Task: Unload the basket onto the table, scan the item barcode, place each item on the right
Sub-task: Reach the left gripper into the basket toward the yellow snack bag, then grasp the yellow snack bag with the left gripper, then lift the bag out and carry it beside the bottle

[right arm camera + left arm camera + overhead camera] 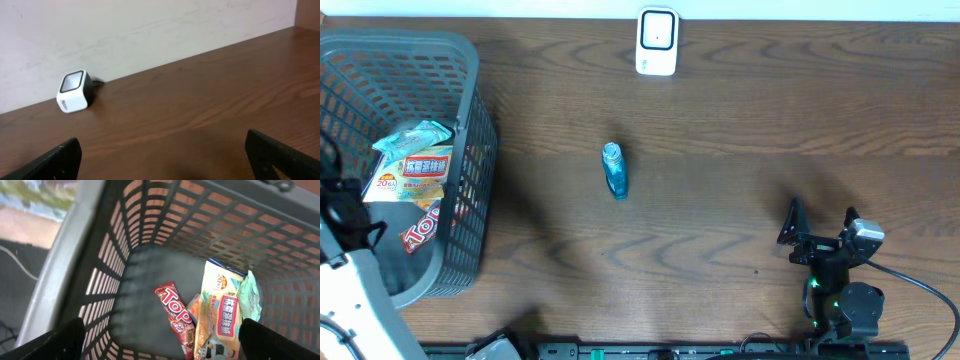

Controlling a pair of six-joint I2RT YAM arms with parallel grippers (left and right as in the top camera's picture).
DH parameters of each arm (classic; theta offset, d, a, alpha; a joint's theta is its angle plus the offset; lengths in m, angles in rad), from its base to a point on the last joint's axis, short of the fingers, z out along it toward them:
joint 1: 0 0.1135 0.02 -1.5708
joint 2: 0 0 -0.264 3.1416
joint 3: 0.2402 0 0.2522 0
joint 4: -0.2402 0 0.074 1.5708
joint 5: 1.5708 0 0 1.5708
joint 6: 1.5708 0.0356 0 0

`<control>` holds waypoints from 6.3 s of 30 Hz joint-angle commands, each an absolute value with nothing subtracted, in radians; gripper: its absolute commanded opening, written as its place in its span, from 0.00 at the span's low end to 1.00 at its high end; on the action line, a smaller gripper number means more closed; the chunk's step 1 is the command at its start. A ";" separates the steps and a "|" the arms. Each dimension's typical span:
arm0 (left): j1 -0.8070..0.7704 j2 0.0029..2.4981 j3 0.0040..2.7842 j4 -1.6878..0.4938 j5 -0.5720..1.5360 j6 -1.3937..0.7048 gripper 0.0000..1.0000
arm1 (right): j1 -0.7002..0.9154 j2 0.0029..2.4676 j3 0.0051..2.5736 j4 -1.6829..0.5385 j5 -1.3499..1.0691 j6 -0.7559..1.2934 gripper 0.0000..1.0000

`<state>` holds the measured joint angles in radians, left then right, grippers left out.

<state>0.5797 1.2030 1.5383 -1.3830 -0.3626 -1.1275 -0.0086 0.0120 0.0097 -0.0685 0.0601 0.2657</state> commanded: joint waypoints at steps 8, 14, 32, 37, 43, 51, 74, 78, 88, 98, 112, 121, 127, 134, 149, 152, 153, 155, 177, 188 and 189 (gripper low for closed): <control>0.708 1.207 1.504 -1.394 -0.294 -1.119 0.98 | 0.007 0.007 0.006 -0.068 0.069 0.253 0.99; 0.708 1.207 1.501 -1.394 -0.277 -1.119 0.98 | 0.007 0.007 0.006 -0.068 0.069 0.253 0.99; 0.708 1.235 1.496 -1.384 -0.227 -1.115 0.98 | 0.007 0.007 0.006 -0.068 0.069 0.253 0.99; 0.708 1.297 1.496 -1.375 -0.192 -1.115 0.98 | 0.007 0.007 0.006 -0.068 0.069 0.253 0.99; 0.708 1.419 1.496 -1.318 -0.167 -1.103 0.98 | 0.007 0.007 0.006 -0.068 0.069 0.253 0.99; 0.707 1.600 1.496 -1.227 0.028 -0.973 0.98 | 0.007 0.007 0.006 -0.068 0.069 0.253 0.99; 0.514 1.849 1.489 -1.011 0.068 -0.913 0.98 | 0.007 0.007 0.006 -0.068 0.069 0.253 0.99; 0.500 1.850 1.460 -0.988 0.060 -0.915 0.98 | 0.007 0.007 0.006 -0.068 0.069 0.253 0.99; 0.476 1.850 1.282 -0.764 0.127 -0.947 0.98 | 0.007 0.007 0.006 -0.068 0.069 0.253 0.99; 0.474 1.851 1.229 -0.620 0.167 -0.992 0.83 | 0.007 0.007 0.006 -0.068 0.069 0.253 0.99; 0.476 1.785 1.231 -0.526 0.288 -0.964 0.07 | 0.007 0.007 0.006 -0.068 0.069 0.253 0.99; 0.477 1.560 1.231 -0.529 0.283 -0.909 0.08 | 0.007 0.007 0.006 -0.068 0.069 0.253 0.99; 0.476 1.346 1.231 -0.533 0.279 -0.909 0.07 | 0.007 0.007 0.006 -0.068 0.069 0.253 0.99; 0.461 1.052 1.231 -0.533 0.289 -0.913 0.07 | 0.007 0.007 0.006 -0.068 0.069 0.253 0.99; -0.237 0.930 1.230 -0.459 0.264 -0.863 0.07 | 0.007 0.007 0.006 -0.068 0.069 0.253 0.99; -0.418 1.032 1.230 -0.405 0.182 -0.813 0.08 | 0.007 0.007 0.006 -0.068 0.069 0.253 0.99; -0.472 1.074 1.230 -0.377 0.160 -0.800 0.08 | 0.007 0.007 0.006 -0.068 0.069 0.253 0.99; -0.562 1.160 1.230 -0.319 0.144 -0.781 0.07 | 0.007 0.007 0.006 -0.068 0.069 0.253 0.99; -0.795 1.806 1.230 -0.200 0.061 -0.947 0.07 | 0.007 0.007 0.006 -0.068 0.069 0.253 0.99; -0.796 1.813 1.193 -0.262 -0.017 -1.019 0.08 | 0.007 0.007 0.006 -0.068 0.069 0.253 0.99; -0.795 1.815 1.193 -0.261 -0.021 -1.019 0.08 | 0.007 0.007 0.006 -0.068 0.069 0.253 0.99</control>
